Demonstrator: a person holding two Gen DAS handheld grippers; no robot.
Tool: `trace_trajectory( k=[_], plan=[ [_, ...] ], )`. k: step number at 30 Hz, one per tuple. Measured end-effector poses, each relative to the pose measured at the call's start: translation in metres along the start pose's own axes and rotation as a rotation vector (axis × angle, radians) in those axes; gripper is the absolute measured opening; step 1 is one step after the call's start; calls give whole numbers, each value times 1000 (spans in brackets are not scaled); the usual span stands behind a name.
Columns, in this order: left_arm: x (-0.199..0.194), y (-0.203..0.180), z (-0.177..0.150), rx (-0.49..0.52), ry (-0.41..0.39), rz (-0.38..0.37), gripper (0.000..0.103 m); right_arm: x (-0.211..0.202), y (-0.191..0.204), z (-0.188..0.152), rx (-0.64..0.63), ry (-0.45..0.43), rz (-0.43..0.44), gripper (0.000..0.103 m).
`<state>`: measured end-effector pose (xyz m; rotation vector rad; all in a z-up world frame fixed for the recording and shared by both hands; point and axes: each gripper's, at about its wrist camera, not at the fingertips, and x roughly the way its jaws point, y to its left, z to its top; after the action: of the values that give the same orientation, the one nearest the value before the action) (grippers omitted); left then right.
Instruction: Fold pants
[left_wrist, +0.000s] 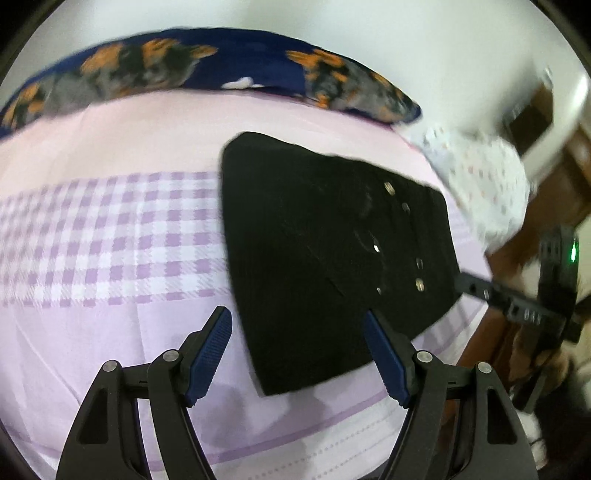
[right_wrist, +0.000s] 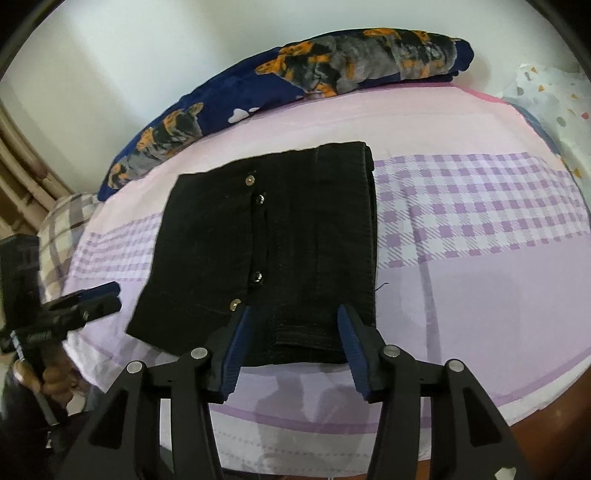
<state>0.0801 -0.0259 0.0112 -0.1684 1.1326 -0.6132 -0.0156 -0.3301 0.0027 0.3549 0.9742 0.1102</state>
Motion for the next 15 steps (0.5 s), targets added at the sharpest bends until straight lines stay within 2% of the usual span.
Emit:
trace_trajectory(
  k=[3,7,10,12,15],
  plan=[
    [2,19,7,-83,12,-35,74,-7,-15,8,85,-13,78,48],
    [14,37,14,-167,51,-96,74,-4,-42,23,167,-6,135,54],
    [28,45,17,-229,96,-165,74,10,-63,32,225,36,186,54],
    [34,47,20,-256,112,-189,74,20,-74,37,263,59,220,54],
    [42,49,25,-277,130,-207,74,33,-85,42,299,92,259,60]
  ],
)
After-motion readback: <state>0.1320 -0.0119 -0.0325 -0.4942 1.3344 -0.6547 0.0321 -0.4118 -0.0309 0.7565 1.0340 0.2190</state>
